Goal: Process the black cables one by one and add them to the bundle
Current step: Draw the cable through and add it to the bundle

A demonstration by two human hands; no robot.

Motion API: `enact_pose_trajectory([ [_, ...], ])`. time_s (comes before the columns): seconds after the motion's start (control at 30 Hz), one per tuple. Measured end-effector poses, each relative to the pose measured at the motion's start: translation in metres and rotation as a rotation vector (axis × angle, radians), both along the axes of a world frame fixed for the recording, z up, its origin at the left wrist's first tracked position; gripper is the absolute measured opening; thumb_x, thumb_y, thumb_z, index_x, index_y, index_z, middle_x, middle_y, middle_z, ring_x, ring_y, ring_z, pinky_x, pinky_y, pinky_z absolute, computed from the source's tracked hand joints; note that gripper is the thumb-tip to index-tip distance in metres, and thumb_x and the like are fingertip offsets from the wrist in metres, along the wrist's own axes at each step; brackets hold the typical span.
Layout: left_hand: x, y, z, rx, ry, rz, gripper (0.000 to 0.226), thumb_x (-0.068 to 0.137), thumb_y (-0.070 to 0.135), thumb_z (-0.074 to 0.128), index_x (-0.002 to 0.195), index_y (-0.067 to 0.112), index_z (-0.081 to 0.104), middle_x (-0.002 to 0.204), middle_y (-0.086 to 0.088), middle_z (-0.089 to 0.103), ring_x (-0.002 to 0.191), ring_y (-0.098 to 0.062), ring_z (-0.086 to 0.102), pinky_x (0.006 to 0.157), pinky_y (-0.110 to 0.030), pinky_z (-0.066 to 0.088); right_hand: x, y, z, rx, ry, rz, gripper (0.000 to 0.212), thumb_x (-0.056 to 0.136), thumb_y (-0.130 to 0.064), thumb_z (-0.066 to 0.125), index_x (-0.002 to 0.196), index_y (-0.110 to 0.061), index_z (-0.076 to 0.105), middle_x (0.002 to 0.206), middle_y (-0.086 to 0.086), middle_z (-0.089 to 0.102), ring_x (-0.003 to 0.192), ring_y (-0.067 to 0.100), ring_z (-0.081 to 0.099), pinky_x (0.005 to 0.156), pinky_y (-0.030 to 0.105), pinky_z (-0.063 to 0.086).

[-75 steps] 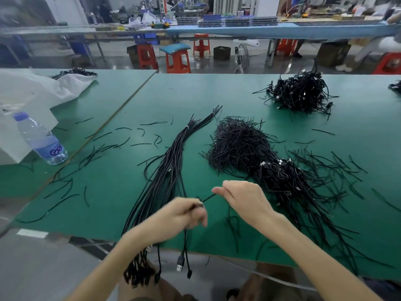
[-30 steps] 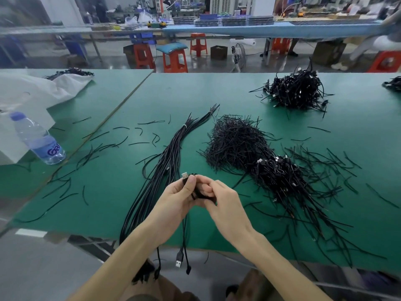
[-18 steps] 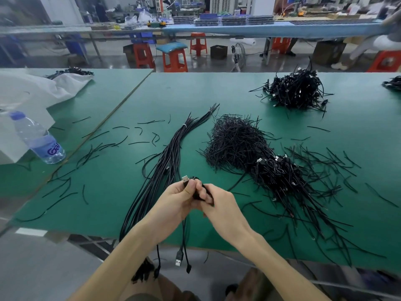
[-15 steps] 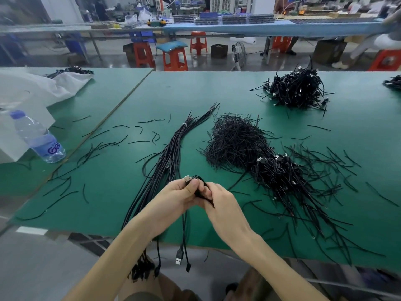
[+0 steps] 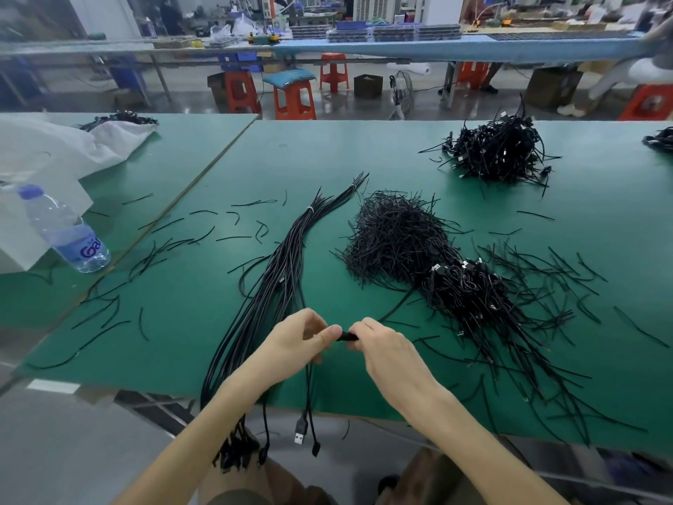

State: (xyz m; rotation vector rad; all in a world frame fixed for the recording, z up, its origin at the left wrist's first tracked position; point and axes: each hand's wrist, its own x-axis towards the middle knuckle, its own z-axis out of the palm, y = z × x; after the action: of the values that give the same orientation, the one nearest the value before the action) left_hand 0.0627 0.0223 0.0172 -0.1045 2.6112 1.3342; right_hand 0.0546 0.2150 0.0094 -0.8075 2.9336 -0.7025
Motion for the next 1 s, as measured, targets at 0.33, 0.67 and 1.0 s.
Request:
enact_pose_trajectory([
  [0.33, -0.002, 0.002, -0.006, -0.306, -0.028, -0.334, 0.049, 0.106, 0.059, 0.024, 0.094, 0.021, 0.054, 0.091, -0.002, 0.066, 0.076, -0.018, 0.060, 0.073, -0.039, 0.052, -0.007, -0.006, -0.007, 0.067, 0.044, 0.086, 0.017, 0.102, 0.000, 0.047, 0.106, -0.015, 0.055, 0.098, -0.003, 0.053, 0.081, 0.021, 0.058, 0.072, 0.034, 0.049],
  [0.67, -0.052, -0.003, -0.041, 0.277, 0.132, 0.378, 0.043, 0.112, 0.034, 0.034, 0.077, 0.014, 0.050, 0.066, 0.003, 0.043, 0.056, -0.012, 0.038, 0.055, -0.029, 0.032, -0.043, 0.002, 0.005, 0.006, 0.492, -0.208, 0.057, 0.088, -0.011, 0.075, 0.139, 0.000, 0.051, 0.138, 0.019, 0.048, 0.128, 0.035, 0.048, 0.109, 0.046, 0.043],
  [1.0, -0.065, 0.013, -0.065, 0.135, 0.274, 0.506, 0.045, 0.110, 0.046, 0.029, 0.080, 0.023, 0.053, 0.073, 0.006, 0.055, 0.067, -0.009, 0.050, 0.063, -0.030, 0.037, -0.110, -0.014, -0.009, -0.014, -0.012, -0.339, 0.041, 0.106, -0.037, 0.050, 0.129, -0.003, 0.049, 0.127, 0.013, 0.052, 0.115, 0.028, 0.050, 0.088, 0.037, 0.045],
])
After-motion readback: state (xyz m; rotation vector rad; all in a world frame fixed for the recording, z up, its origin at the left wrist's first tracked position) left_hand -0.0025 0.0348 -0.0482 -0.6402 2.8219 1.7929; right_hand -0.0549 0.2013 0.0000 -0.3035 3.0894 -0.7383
